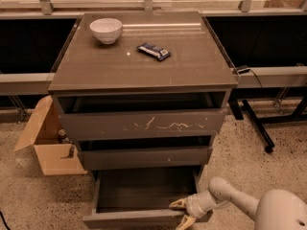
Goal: Open bottom drawer
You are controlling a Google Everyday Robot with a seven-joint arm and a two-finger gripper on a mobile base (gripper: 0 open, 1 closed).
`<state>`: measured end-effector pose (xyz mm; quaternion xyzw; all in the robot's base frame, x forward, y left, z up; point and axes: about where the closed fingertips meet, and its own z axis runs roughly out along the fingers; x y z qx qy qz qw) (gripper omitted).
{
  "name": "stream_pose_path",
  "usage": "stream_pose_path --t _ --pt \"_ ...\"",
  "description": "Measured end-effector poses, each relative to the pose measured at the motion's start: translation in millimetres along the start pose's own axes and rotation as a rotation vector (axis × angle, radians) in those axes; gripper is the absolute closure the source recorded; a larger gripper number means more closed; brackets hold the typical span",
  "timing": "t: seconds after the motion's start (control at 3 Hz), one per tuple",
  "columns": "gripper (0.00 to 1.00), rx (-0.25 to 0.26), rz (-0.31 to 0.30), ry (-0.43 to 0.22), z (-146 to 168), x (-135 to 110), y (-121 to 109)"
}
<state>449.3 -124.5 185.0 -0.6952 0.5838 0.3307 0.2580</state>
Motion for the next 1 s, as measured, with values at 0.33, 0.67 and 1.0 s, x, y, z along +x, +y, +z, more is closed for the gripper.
stream_pose_path --t 0.33,0.67,1.0 --pt "0.09 0.02 -0.02 0.002 -10 -6 -1" --pt "0.0 0.061 -0.05 0.011 -29 -15 -1" --pt "0.0 0.099 -0.077 0.023 -51 -24 -1"
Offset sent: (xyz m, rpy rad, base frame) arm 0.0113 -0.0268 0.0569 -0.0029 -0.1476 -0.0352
